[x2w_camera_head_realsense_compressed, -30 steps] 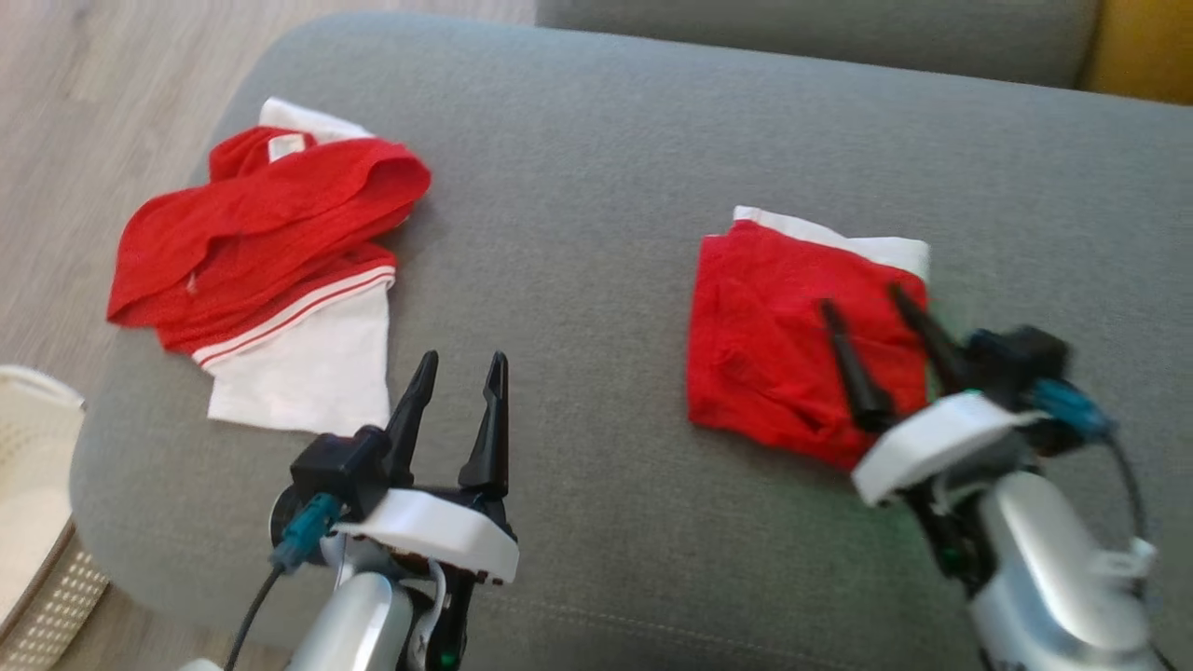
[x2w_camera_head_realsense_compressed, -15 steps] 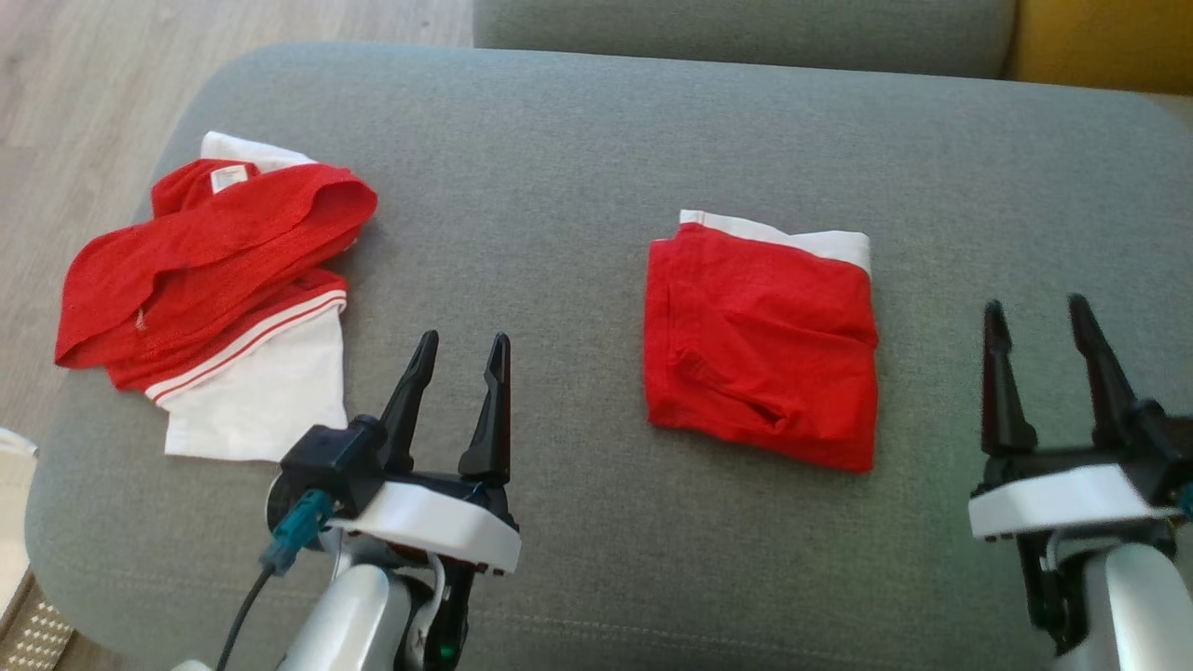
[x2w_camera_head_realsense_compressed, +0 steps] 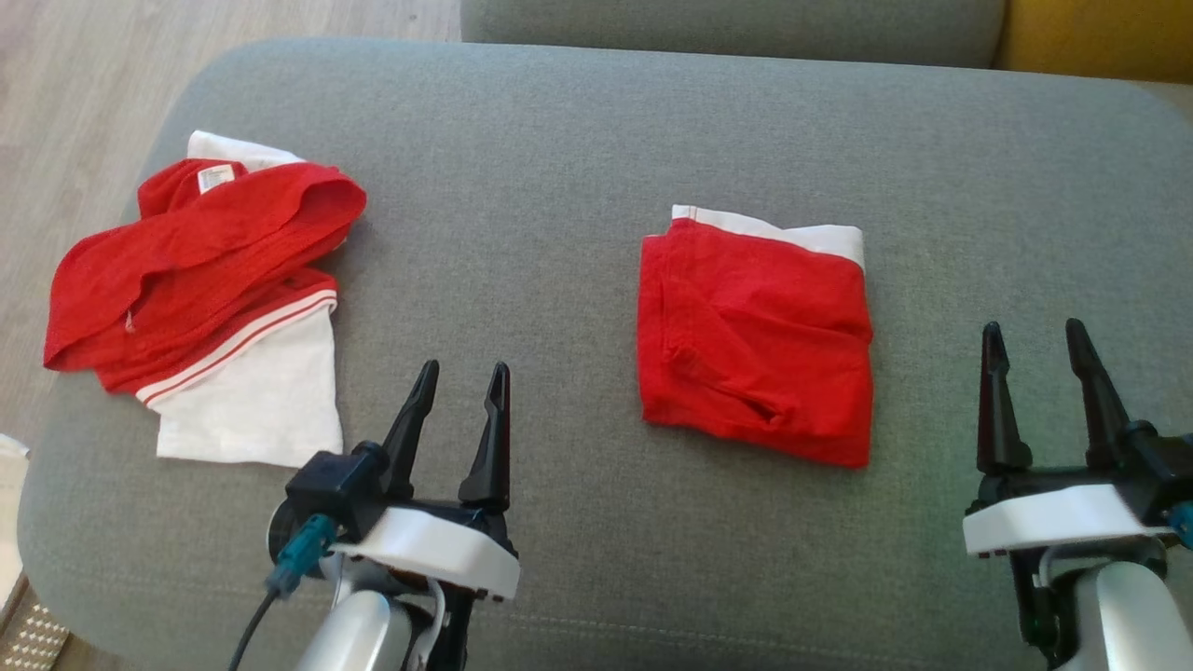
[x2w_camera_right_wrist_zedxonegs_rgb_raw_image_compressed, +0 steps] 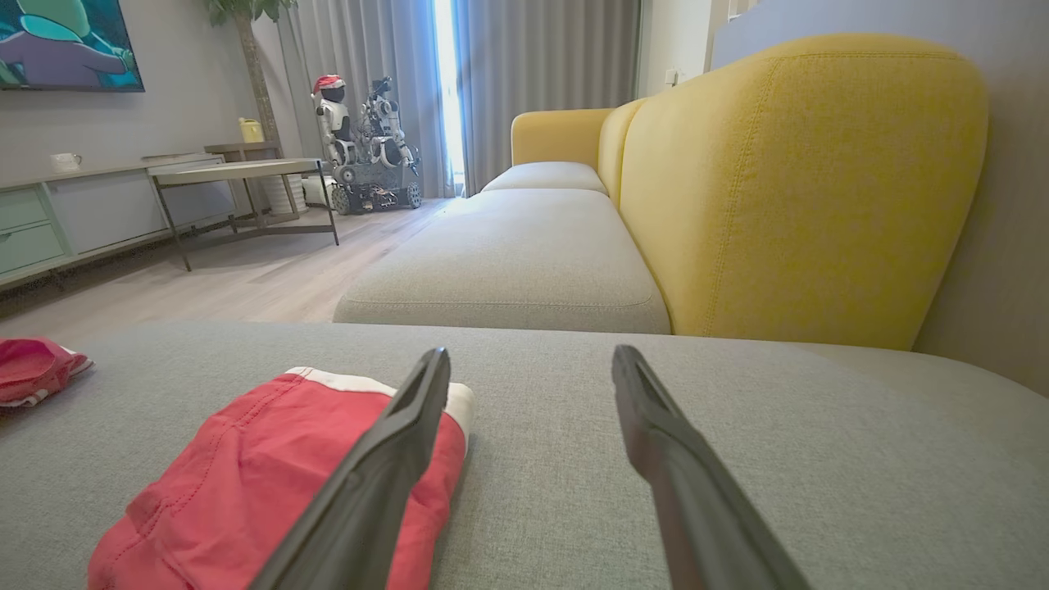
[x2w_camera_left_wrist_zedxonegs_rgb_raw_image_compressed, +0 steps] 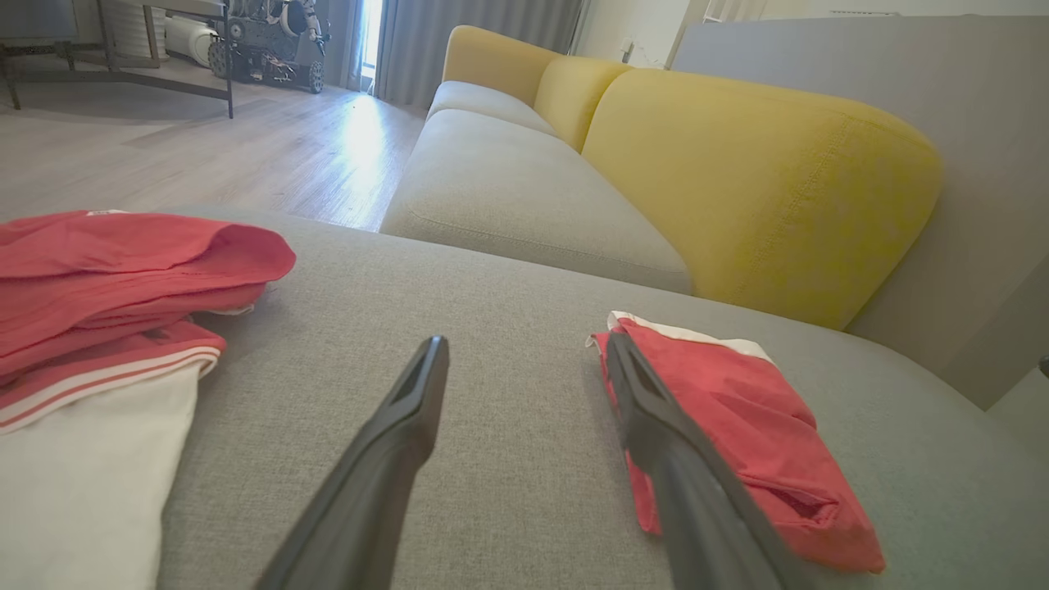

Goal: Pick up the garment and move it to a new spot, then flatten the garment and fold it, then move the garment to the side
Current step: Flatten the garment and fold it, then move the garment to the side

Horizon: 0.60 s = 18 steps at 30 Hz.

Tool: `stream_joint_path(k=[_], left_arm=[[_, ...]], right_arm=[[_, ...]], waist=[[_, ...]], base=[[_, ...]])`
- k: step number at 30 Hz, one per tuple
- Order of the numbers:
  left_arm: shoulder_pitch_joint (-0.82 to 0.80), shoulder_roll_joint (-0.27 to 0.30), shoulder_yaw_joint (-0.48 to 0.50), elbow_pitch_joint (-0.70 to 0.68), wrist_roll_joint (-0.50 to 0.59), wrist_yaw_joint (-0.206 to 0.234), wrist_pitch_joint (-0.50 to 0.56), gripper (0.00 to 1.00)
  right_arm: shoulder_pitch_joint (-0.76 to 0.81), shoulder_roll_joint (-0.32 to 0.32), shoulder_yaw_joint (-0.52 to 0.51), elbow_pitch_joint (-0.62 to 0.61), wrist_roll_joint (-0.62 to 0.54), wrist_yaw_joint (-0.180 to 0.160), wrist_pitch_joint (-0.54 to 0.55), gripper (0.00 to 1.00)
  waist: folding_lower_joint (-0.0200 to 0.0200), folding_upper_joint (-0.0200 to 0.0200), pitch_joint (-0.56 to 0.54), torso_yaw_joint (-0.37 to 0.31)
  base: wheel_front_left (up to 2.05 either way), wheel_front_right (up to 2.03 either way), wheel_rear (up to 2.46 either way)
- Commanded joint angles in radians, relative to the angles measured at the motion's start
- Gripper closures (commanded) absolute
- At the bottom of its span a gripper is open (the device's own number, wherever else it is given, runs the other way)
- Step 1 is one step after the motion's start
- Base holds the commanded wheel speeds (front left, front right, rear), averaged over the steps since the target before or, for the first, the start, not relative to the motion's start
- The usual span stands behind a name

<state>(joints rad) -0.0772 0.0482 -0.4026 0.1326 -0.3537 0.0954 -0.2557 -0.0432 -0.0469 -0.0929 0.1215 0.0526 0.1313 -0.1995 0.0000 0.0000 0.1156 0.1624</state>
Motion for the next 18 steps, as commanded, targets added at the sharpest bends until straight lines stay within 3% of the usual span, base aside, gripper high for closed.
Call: stream_joint_path(k=[1, 18], left_arm=[[-0.035, 0.002, 0.036, -0.031, 0.003, -0.004, -0.006, 0.00], [-0.032, 0.002, 0.033, -0.027, 0.004, -0.002, -0.006, 0.00]], right_arm=[[-0.014, -0.004, 0.017, -0.027, -0.008, -0.001, -0.009, 0.00], [-0.021, -0.003, 0.012, -0.008, 0.013, -0.001, -0.009, 0.00]], waist=[[0.0000, 0.0000, 0.001, 0.003], [0.0000, 0.0000, -0.005, 0.013]], base=[[0.00, 0.00, 0.00], [0.00, 0.00, 0.00]])
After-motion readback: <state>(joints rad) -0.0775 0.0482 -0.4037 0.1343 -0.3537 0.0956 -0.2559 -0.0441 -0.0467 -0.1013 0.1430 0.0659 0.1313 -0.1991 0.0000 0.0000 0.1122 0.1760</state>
